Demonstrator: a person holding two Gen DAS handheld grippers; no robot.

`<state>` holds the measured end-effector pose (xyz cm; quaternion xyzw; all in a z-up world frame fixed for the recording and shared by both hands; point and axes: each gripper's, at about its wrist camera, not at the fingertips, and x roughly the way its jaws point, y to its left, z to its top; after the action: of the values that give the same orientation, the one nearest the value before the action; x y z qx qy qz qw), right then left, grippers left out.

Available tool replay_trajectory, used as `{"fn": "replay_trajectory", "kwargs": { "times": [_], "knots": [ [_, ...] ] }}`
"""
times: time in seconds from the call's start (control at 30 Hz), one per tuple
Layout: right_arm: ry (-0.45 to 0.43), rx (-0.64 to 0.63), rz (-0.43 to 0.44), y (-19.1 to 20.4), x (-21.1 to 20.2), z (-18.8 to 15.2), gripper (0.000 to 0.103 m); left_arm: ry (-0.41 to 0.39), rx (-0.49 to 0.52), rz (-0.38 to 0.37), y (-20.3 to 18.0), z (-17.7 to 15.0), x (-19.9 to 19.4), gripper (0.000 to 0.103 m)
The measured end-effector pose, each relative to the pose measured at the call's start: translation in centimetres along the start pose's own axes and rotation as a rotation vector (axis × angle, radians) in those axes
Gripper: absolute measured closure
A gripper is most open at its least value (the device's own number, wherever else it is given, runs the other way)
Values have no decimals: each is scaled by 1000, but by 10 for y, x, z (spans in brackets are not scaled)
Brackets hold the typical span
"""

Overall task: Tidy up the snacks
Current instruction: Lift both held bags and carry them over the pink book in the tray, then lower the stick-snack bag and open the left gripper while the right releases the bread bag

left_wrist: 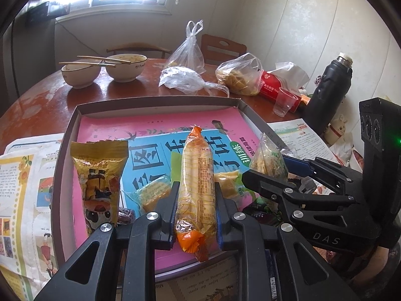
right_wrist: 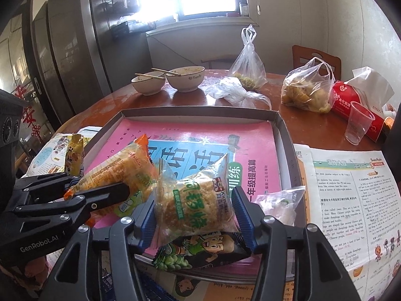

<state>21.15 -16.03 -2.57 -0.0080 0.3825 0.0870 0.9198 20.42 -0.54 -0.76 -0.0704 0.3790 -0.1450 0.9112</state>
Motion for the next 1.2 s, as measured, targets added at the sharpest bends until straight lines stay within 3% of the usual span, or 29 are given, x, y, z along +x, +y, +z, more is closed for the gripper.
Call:
{"fn": "replay_trajectory", "kwargs": {
  "times": [0.7,0.77,1.2],
  "knots": [
    [-17,11,34,2,-16,-3,36,-9,-3,37,2,-4,-11,76],
    [-20,12,38,2,-18,-4,36,-10,-2,43,2,-4,-13,70],
    [-44,24,37,0,-30,-4,34,-30,-8,59,6,-4,-26,54]
  ]
}}
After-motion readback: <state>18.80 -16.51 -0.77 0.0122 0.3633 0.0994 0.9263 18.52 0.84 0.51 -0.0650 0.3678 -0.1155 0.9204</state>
